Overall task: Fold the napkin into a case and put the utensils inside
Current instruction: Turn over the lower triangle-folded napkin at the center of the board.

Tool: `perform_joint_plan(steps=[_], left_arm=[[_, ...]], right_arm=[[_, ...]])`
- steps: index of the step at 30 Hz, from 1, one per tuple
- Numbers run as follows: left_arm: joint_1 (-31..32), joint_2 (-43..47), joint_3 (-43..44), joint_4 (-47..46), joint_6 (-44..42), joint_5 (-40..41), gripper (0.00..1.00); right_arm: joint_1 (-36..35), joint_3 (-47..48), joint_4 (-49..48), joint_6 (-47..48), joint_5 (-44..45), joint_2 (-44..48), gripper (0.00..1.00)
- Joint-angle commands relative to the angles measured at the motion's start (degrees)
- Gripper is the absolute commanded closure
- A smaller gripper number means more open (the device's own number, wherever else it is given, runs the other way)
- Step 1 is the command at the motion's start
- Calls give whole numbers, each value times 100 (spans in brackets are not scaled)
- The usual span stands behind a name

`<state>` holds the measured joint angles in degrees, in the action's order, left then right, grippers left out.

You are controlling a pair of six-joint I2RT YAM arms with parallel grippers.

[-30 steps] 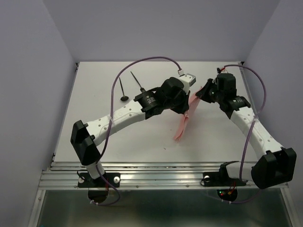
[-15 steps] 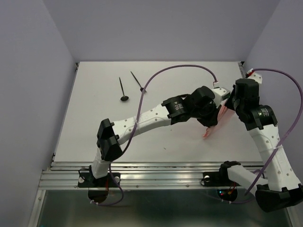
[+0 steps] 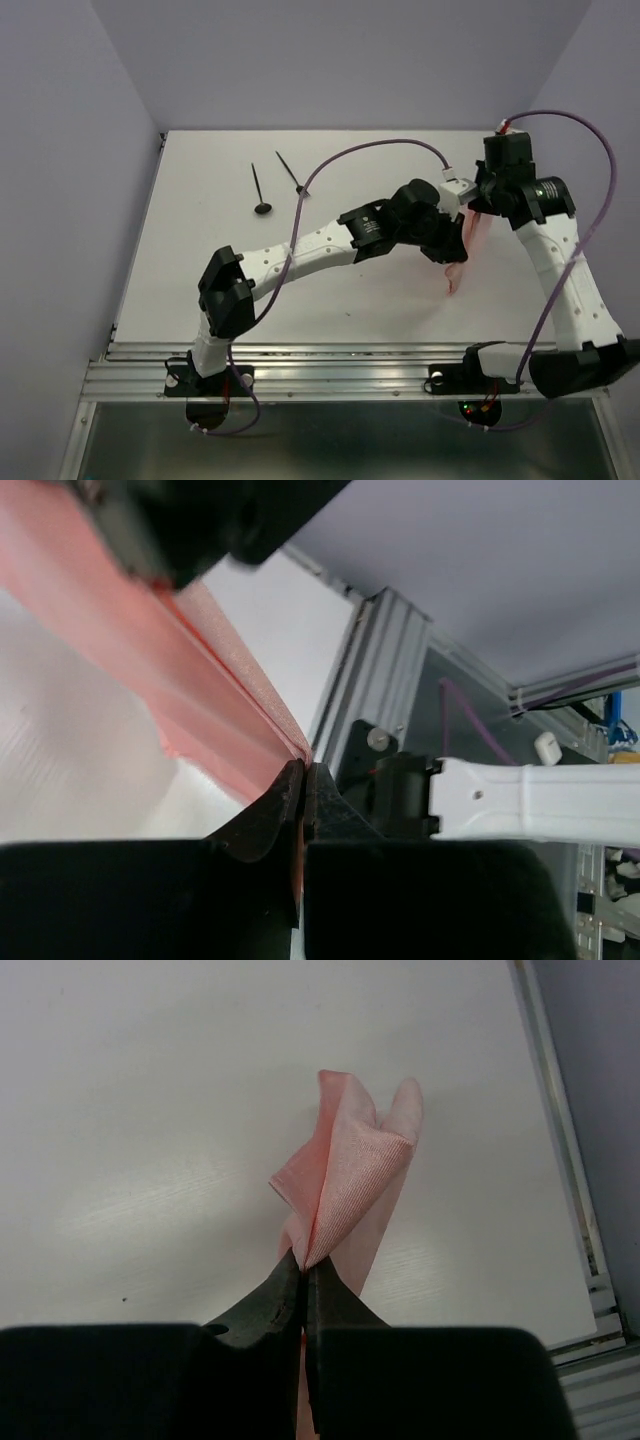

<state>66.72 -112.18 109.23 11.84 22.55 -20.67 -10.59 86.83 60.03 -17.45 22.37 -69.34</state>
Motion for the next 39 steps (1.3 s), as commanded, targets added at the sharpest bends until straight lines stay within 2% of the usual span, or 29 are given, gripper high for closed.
perform_joint_plan(steps=[1,5,8,12,18,22,24,29,34,39], left_arm=[[-473,872,-1244,-1074,505,-1106,100],[-1150,1251,-2718,-1858,769,-1466,100],[-1520,1444,-3335,-2053,725,-1493,100],[-1845,1655,-3933,-2080,620,-1423,100],[-2110,1875,-4656,-2203,602,-1247,100],[-2110,1945,-4298,-1782,436,-1072,100],[-2093,2050,-3886,-1204,243,-826,100],[-1882,2016,-2909,-307,-57,-360,100],[-1234,1622,-1926,187,-110,-96,100],[-599,936,-679,679,-128,-8,100]], right_arm=[[57,378,-852,242,-540,-990,99],[-276,660,-1308,251,-813,-1843,99],[-707,1028,-1432,234,-813,-2607,99],[-1033,1389,-1573,172,-953,-3382,99],[-1226,1276,-1897,-21,-1042,-3780,99],[-1226,907,-2337,-258,-754,-3368,99],[-1226,714,-2522,-311,-481,-3008,99],[-761,204,-2830,-496,-549,-2155,99],[20,-402,-2971,-584,-813,-1163,99],[521,-1017,-2831,-382,-656,-380,99]])
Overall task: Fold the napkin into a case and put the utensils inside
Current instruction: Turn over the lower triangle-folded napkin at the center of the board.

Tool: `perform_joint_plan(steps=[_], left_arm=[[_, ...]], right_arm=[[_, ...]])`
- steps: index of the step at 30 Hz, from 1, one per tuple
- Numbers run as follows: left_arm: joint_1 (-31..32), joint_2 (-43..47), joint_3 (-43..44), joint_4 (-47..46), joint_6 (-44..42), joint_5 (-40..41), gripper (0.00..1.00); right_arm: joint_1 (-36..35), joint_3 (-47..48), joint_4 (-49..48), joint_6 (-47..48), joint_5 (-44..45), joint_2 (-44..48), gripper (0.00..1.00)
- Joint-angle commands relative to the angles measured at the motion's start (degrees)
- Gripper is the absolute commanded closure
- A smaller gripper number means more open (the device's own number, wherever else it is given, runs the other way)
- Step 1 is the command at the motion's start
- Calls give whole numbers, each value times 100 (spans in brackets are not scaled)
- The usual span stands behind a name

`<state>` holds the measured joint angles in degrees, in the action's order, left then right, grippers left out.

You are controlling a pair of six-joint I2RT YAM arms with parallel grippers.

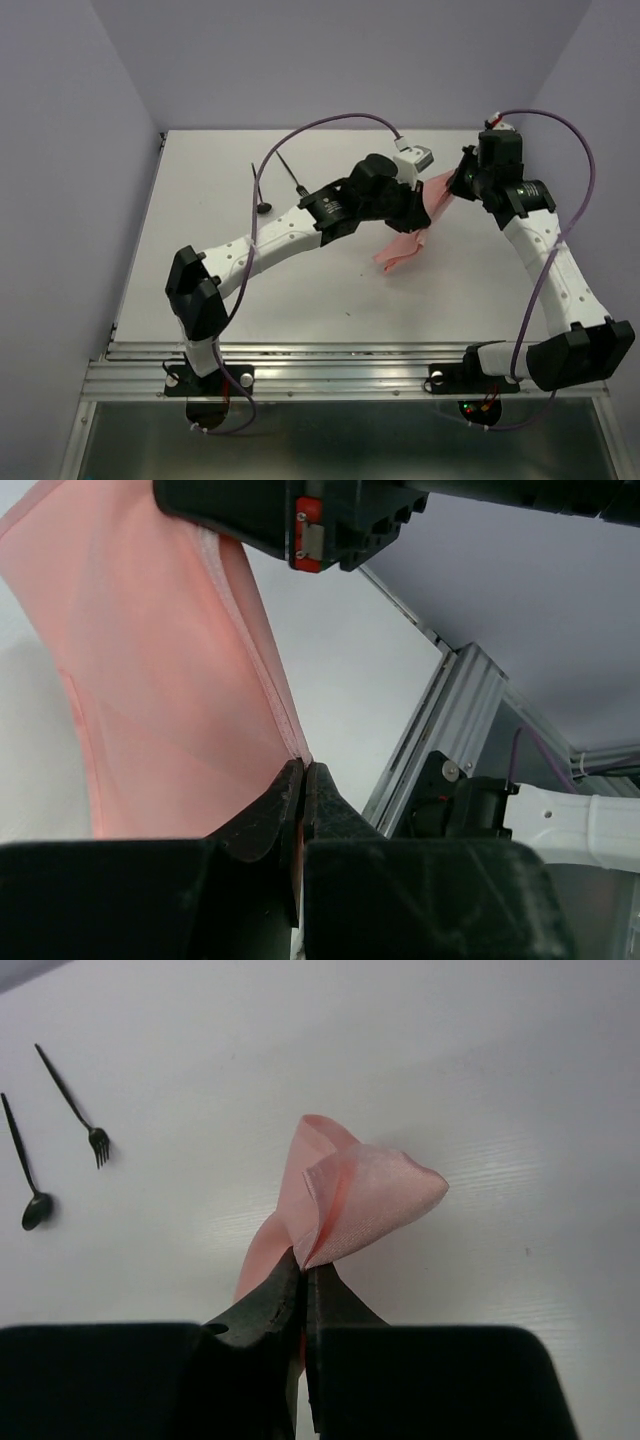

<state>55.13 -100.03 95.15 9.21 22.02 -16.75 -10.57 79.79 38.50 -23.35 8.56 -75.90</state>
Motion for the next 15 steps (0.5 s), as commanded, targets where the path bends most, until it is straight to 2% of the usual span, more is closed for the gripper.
perform_joint_plan(steps=[1,6,9,12,13,15], left_arm=[[734,-533,915,1099,-84,-408,100],[1147,-1220,2381,1504,-128,-591,100],[1333,-1519,2832,1671,-154,-802,100],[1360,-1371,2580,1102,21,-1338,100],[1325,-1118,2048,526,187,-1452,100],[1263,-818,1351,-162,425,-1759,100]], right_arm=[[599,-384,-625,252,787,504,99],[714,-535,-152,349,1429,1084,99],[714,-272,261,462,1763,1243,99],[714,255,596,726,1808,1174,99],[714,726,884,866,1712,921,99],[714,1099,992,1007,1326,630,99]])
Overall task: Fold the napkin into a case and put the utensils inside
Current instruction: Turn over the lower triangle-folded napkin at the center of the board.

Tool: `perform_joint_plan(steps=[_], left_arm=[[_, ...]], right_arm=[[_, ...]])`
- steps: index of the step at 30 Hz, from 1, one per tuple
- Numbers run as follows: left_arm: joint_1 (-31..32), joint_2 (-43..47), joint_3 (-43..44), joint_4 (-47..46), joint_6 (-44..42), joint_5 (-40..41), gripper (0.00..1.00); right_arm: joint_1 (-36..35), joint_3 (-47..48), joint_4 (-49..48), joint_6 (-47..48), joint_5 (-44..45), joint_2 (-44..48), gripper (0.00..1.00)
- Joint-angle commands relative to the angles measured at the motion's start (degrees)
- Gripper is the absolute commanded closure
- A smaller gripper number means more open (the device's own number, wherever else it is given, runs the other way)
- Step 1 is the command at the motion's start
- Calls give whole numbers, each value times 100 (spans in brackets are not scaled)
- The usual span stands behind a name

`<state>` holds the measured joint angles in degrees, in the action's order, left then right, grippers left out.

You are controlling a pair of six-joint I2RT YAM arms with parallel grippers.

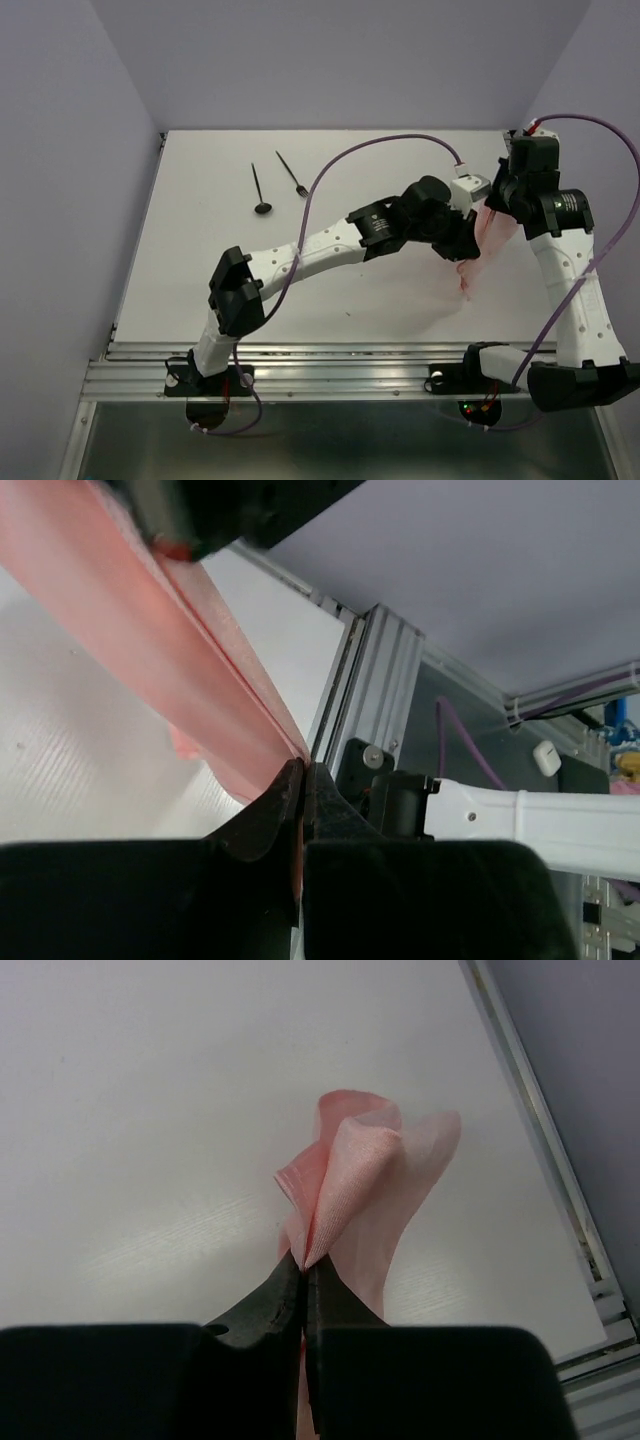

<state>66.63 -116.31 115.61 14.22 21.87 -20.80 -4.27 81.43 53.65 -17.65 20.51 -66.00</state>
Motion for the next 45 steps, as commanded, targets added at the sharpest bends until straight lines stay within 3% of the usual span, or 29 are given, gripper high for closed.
perform_joint_plan(steps=[1,3,6,8,11,16,27,45], left_arm=[[-26,1099,-1429,-997,554,-1453,100],[-202,1399,-2223,-2042,975,-1619,100],[-668,1936,-4294,-3475,1590,-1813,100],[-896,2243,-4905,-3942,1680,-1735,100],[-1362,2533,-5758,-4023,1602,-1455,100],[-1749,2876,-6751,-4094,1496,-1252,100],[-1943,2965,-7825,-4129,1329,-944,100],[-1952,3000,-8538,-4322,1320,-557,100]], right_arm=[[85,1110,-522,560,-376,-709,99],[-29,1575,-531,622,-898,-1150,99],[-852,2208,-452,710,-594,-2344,99],[-1171,2526,-487,684,-496,-2986,99],[-1698,2940,-732,544,-661,-4233,99],[-2156,3238,-1198,315,-1171,-5096,99],[-2578,2651,-1691,174,-1524,-5441,99],[-3017,2026,-2060,-125,-1243,-5389,99]])
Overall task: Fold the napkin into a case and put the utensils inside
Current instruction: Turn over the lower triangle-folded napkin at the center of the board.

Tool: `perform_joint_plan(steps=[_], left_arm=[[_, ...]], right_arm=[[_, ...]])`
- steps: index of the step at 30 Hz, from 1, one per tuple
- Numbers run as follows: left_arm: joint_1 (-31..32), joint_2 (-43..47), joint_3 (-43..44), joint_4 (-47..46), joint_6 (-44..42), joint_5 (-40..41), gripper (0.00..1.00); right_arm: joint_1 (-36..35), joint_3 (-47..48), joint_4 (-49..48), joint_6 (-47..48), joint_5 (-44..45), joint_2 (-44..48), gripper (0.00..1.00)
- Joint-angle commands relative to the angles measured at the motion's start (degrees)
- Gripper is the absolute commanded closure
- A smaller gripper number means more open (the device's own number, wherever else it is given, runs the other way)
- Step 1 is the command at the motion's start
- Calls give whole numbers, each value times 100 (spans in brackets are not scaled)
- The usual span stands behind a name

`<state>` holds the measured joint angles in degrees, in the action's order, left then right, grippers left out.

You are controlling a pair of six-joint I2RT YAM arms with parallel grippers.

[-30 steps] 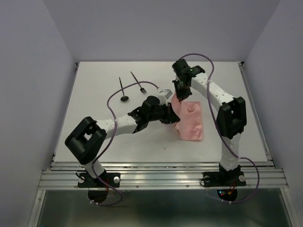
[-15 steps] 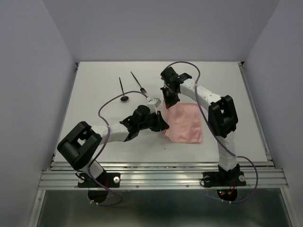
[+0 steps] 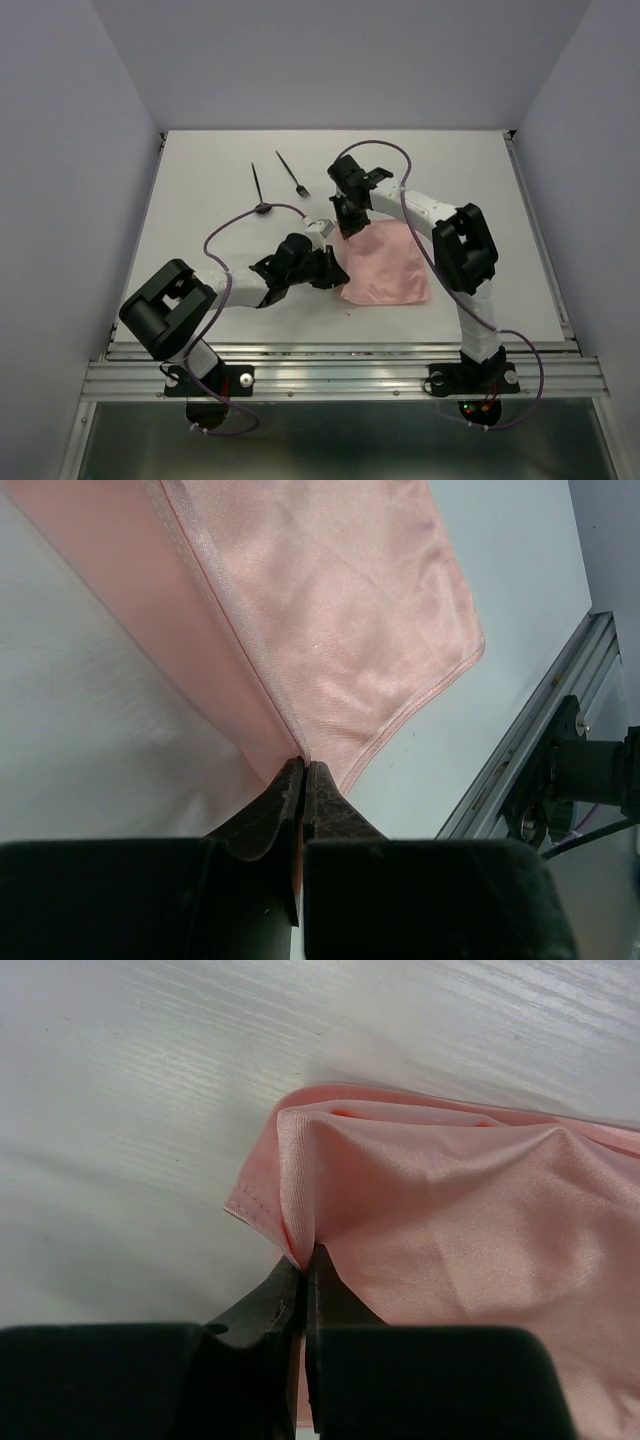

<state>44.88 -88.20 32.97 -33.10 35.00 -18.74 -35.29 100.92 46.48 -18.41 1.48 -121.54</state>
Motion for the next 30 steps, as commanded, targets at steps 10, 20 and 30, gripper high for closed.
perform_joint_plan(steps=[10,20,30], left_arm=[[188,383,-537,269,42,-604,100],[135,260,-599,155,121,-569,100],[126,146,-608,146,121,-508,76]], right_arm=[[-40,-187,-1519,-268,723,297,99],[-163,-547,-1774,-461,670,367,98],[-268,-600,-1932,-593,415,359,80]])
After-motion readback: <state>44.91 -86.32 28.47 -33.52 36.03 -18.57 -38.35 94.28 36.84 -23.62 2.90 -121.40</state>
